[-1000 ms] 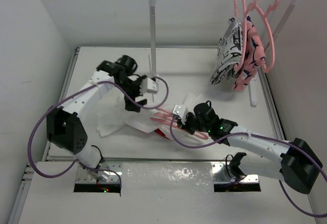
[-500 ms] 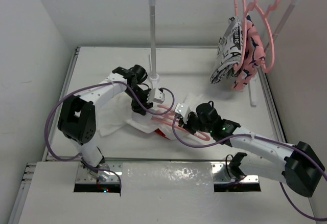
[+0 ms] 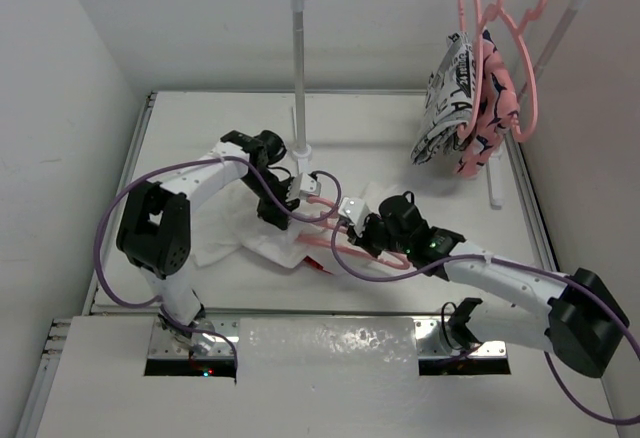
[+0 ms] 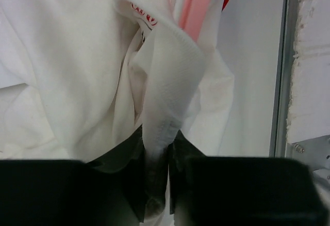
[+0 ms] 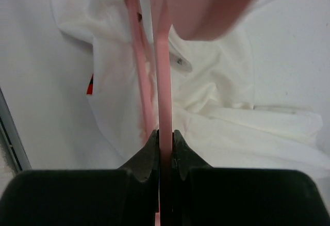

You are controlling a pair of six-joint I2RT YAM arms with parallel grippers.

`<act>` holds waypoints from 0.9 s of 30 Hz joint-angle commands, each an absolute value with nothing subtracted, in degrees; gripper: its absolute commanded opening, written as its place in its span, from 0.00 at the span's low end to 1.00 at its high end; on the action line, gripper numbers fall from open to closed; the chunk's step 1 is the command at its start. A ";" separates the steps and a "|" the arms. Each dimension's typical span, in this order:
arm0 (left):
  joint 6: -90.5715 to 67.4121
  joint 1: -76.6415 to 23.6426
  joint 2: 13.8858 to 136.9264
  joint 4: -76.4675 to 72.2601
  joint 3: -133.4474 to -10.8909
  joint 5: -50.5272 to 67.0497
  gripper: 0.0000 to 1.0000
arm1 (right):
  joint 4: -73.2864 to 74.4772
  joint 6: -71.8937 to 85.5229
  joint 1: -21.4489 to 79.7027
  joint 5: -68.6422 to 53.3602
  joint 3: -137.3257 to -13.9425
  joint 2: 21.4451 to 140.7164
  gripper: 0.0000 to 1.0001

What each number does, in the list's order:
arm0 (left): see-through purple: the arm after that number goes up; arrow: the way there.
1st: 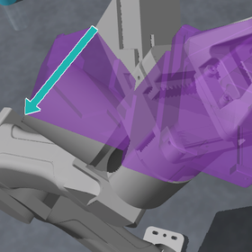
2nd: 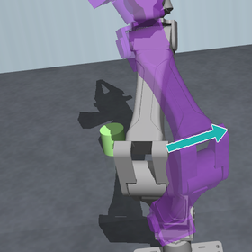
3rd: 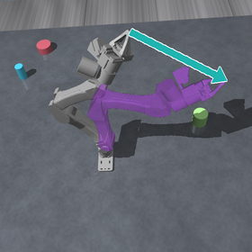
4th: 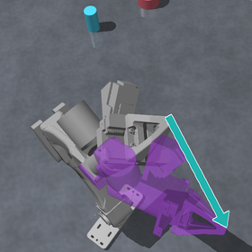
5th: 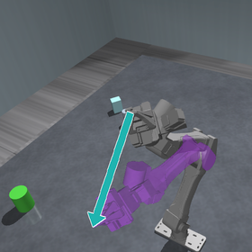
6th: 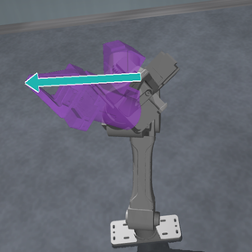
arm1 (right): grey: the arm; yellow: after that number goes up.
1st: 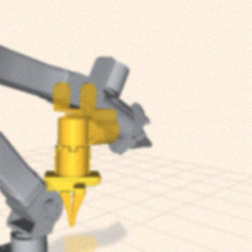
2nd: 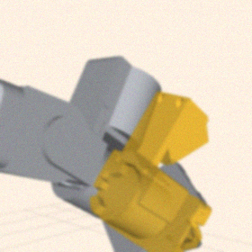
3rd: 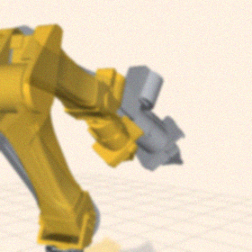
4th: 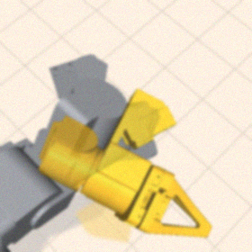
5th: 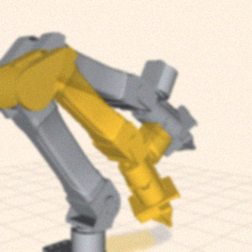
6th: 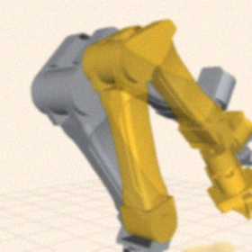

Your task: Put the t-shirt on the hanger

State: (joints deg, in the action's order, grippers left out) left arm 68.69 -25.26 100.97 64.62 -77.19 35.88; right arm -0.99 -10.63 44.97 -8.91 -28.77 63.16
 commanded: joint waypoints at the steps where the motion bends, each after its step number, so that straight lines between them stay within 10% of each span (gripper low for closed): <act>1: 64.95 -26.10 97.12 62.84 -77.17 46.58 0.17 | -9.31 -12.56 45.88 -12.22 -35.41 65.21 0.00; 9: 65.65 -26.02 96.77 63.90 -75.59 47.38 0.20 | -10.11 -14.06 45.88 -12.57 -38.23 67.15 0.00; 13: 64.26 -26.10 96.77 60.31 -70.77 43.34 0.00 | -10.81 -14.33 45.88 -11.78 -38.06 66.97 0.00; 18: 56.88 -24.35 94.67 54.95 -70.66 41.75 0.00 | -11.16 -12.15 45.88 -6.98 -38.93 67.24 0.02; 22: 49.40 -16.73 91.85 51.15 -73.03 44.98 0.00 | -10.90 -8.36 45.88 3.23 -43.14 67.76 0.67; 27: 49.40 -12.66 87.99 53.70 -74.53 47.28 0.00 | -4.34 3.66 45.79 16.93 -49.37 67.24 0.92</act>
State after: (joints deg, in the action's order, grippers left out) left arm 51.94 -13.89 92.42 54.41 -72.12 44.49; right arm -4.82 -5.02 45.78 6.04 -44.49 68.58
